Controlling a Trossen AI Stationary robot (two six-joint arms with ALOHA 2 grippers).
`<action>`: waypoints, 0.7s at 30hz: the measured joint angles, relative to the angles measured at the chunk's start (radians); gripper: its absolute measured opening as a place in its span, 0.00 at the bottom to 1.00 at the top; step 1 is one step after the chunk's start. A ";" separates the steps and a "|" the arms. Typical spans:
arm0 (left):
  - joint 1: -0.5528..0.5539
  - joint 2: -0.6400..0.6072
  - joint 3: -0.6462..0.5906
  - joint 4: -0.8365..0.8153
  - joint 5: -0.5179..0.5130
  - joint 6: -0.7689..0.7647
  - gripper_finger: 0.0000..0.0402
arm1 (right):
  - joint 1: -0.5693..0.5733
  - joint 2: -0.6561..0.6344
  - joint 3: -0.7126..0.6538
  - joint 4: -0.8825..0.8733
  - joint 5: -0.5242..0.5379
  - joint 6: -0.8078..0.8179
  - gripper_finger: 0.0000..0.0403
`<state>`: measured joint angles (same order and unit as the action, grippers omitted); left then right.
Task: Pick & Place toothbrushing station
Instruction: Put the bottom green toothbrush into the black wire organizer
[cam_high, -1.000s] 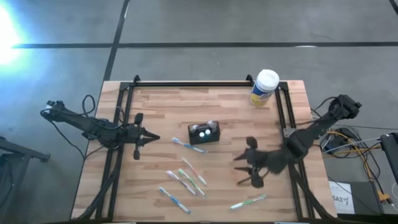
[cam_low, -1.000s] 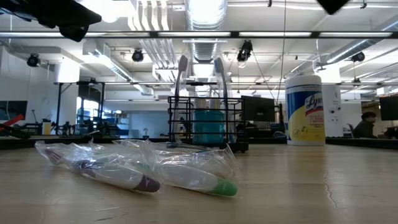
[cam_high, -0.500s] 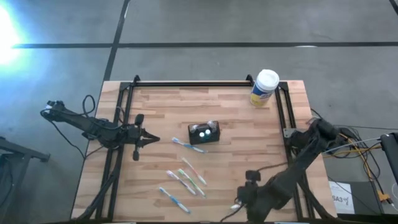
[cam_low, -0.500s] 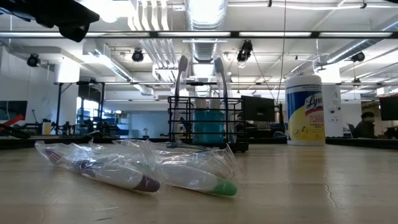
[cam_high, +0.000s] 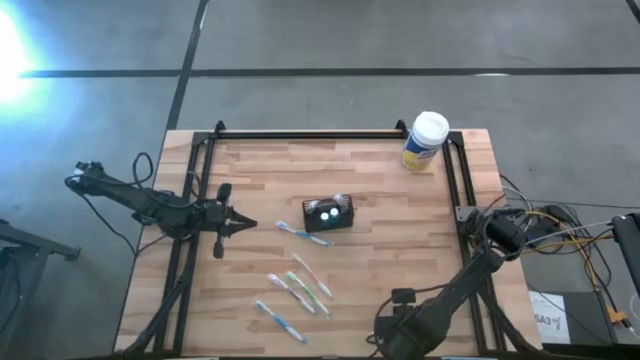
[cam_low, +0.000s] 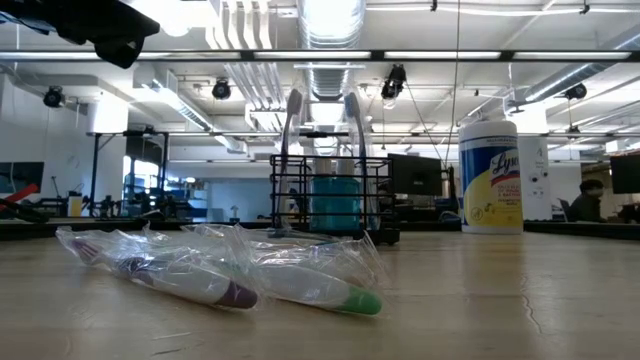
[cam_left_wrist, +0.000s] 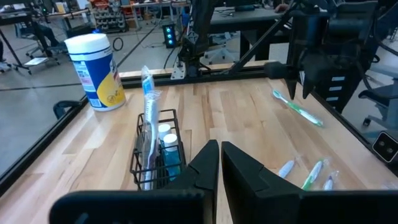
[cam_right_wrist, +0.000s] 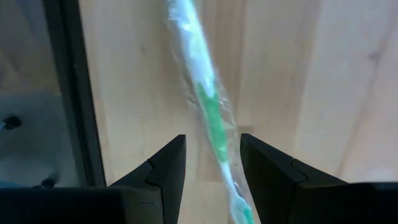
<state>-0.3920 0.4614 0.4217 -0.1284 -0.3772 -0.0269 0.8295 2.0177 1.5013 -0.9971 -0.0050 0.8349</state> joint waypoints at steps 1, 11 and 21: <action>0.000 0.000 0.000 0.000 0.000 0.000 0.06 | 0.000 0.005 0.000 0.011 -0.008 -0.008 0.36; 0.000 0.001 0.000 0.000 0.020 -0.001 0.06 | -0.001 0.050 -0.027 0.039 -0.022 -0.035 0.36; 0.000 0.006 0.000 0.002 0.021 -0.009 0.06 | -0.009 0.071 -0.058 0.043 0.020 -0.103 0.32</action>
<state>-0.3920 0.4670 0.4217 -0.1266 -0.3557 -0.0360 0.8204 2.0892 1.4433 -0.9538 0.0148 0.7316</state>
